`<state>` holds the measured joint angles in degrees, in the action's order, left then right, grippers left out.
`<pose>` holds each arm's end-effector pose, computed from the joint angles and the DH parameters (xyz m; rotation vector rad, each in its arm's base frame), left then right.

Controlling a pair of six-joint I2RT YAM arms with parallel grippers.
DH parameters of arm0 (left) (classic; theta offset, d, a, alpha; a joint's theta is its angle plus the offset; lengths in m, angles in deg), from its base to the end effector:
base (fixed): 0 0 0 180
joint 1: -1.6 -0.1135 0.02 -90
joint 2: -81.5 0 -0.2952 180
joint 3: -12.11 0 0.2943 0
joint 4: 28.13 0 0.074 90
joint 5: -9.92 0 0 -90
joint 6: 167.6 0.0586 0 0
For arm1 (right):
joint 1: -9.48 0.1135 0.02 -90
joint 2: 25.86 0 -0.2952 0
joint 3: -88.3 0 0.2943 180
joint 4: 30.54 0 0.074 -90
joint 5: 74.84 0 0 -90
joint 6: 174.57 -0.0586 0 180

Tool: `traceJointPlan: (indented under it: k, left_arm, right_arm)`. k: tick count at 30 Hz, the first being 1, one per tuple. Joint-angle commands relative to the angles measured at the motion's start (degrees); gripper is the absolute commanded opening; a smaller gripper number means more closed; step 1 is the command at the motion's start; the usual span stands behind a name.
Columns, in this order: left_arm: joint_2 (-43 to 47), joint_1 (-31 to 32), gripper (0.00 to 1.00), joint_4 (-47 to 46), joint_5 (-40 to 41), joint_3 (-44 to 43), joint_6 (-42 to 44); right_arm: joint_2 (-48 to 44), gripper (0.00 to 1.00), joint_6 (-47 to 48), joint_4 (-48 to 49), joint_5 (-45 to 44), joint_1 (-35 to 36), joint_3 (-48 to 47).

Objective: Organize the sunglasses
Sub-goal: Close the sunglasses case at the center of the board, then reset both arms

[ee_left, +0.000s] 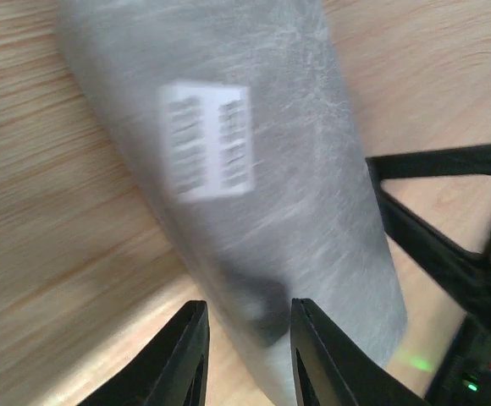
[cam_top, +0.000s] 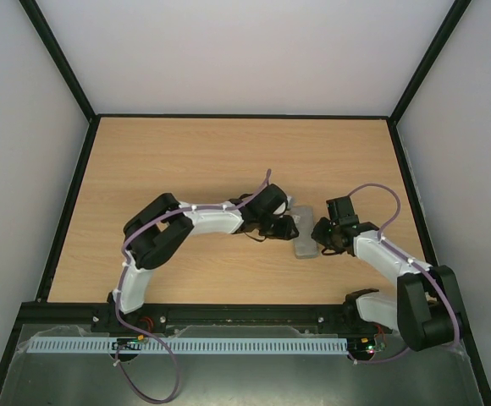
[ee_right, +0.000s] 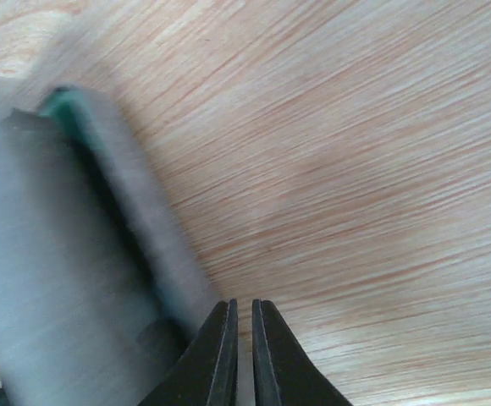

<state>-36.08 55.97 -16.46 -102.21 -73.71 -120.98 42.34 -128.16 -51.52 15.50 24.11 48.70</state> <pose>0.2734 -0.4193 0.1321 0.4723 2.5974 -1.1912 0.2464 0.0647 0.1458 0.6201 2.4120 0.4525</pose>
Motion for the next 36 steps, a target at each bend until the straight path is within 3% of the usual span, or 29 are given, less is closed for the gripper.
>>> traceJointPlan:
  k: [1,4,8,12,14,17,20,21,22,25,29,36]
  left_arm:
    - [-4.3,0.6,0.28,6.1,2.7,-0.8,1.8]
    - [-4.1,0.6,0.28,6.4,2.9,-0.8,2.0]
    - [-3.1,0.2,0.28,7.3,3.0,-0.5,2.3]
    - [6.9,-1.4,0.3,6.7,5.3,4.9,2.3]
    - [13.8,-2.1,0.37,10.0,8.9,6.2,3.8]
    - [24.3,-3.5,0.54,15.1,14.0,8.3,5.7]
    - [33.9,-7.0,0.78,18.5,16.6,11.3,6.4]
    - [37.1,-8.2,0.92,18.8,16.9,12.6,6.6]
    - [40.0,-9.7,0.98,19.3,17.7,13.8,6.9]
    - [48.3,-14.2,0.99,21.2,23.8,17.2,8.1]
    - [58.7,-23.0,0.99,18.8,29.0,24.4,10.7]
    - [61.1,-39.4,0.99,9.0,28.9,30.4,13.8]
  right_arm:
    - [-0.5,0.09,0.7,-5.0,-2.1,-0.3,-0.3]
    - [-1.0,0.09,0.2,-3.7,-0.4,-1.0,0.9]
    - [-4.2,0.17,-0.2,-5.0,-2.2,-1.3,0.6]
    - [-7.4,0.19,1.1,-8.8,-1.7,-1.6,-2.0]
    - [-11.9,0.23,1.6,-10.5,-1.3,-1.6,-3.3]
    - [-17.9,0.44,2.8,-14.9,-1.8,-1.6,-6.5]
    - [-20.1,0.76,3.2,-18.0,-1.5,-1.6,-9.7]
    - [-20.5,0.9,3.2,-18.2,-1.4,-1.6,-10.4]
    - [-20.8,1.0,3.2,-17.8,-1.1,-1.6,-10.6]
    - [-21.0,0.99,3.6,-16.0,-3.4,-1.6,-10.7]
    - [-21.8,0.99,8.9,-6.8,-4.9,-1.6,-7.5]
    - [-24.1,0.99,15.7,6.1,-17.0,-1.6,-4.1]
